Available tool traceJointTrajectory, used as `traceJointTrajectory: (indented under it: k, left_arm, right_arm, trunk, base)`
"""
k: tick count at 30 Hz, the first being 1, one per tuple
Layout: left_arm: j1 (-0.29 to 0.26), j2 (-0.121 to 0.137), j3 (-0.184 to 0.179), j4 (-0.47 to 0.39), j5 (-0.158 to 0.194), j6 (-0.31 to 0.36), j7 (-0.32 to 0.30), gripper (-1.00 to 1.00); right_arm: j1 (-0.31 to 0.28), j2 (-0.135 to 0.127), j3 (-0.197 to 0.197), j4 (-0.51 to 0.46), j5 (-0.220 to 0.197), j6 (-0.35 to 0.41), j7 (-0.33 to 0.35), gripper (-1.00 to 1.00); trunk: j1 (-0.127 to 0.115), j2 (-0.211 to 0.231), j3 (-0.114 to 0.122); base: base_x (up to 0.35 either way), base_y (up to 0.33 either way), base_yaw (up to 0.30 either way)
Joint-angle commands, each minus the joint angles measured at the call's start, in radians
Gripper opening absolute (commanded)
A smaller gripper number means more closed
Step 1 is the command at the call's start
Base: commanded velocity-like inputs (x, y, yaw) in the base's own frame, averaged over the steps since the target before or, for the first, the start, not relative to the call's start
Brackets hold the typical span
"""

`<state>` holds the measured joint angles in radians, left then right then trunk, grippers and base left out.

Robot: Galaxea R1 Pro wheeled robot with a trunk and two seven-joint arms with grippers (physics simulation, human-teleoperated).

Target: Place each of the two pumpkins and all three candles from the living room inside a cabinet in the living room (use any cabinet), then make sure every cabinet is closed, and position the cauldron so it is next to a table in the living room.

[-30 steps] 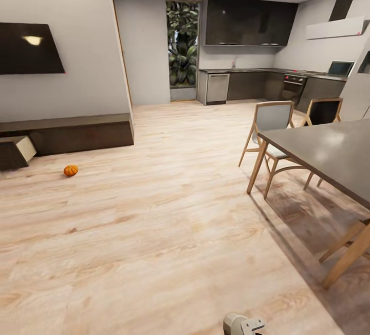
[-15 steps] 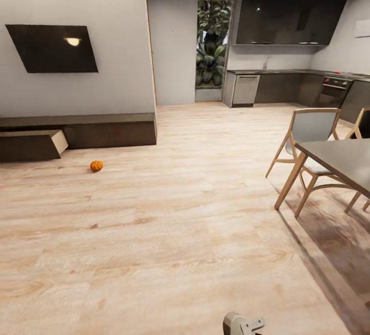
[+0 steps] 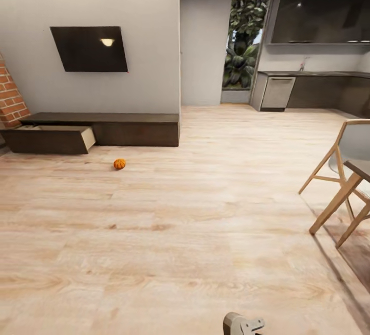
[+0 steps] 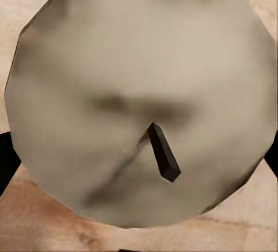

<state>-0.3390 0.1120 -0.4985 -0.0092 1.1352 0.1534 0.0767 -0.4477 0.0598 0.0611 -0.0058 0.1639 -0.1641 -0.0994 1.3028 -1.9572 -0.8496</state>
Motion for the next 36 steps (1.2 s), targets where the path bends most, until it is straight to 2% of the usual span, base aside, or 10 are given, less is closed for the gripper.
traceJointTrajectory:
  k: [1,36]
  left_arm:
    - [0.0,0.0,0.0,0.0,0.0,0.0,0.0,1.0]
    - [0.0,0.0,0.0,0.0,0.0,0.0,0.0,1.0]
  right_arm:
    - [0.0,0.0,0.0,0.0,0.0,0.0,0.0,-1.0]
    - [0.0,0.0,0.0,0.001,0.0,0.0,0.0,-1.0]
  trunk:
    - [0.0,0.0,0.0]
    - [0.0,0.0,0.0]
  base:
    - [0.28,0.0,0.295]
    - [0.28,0.0,0.295]
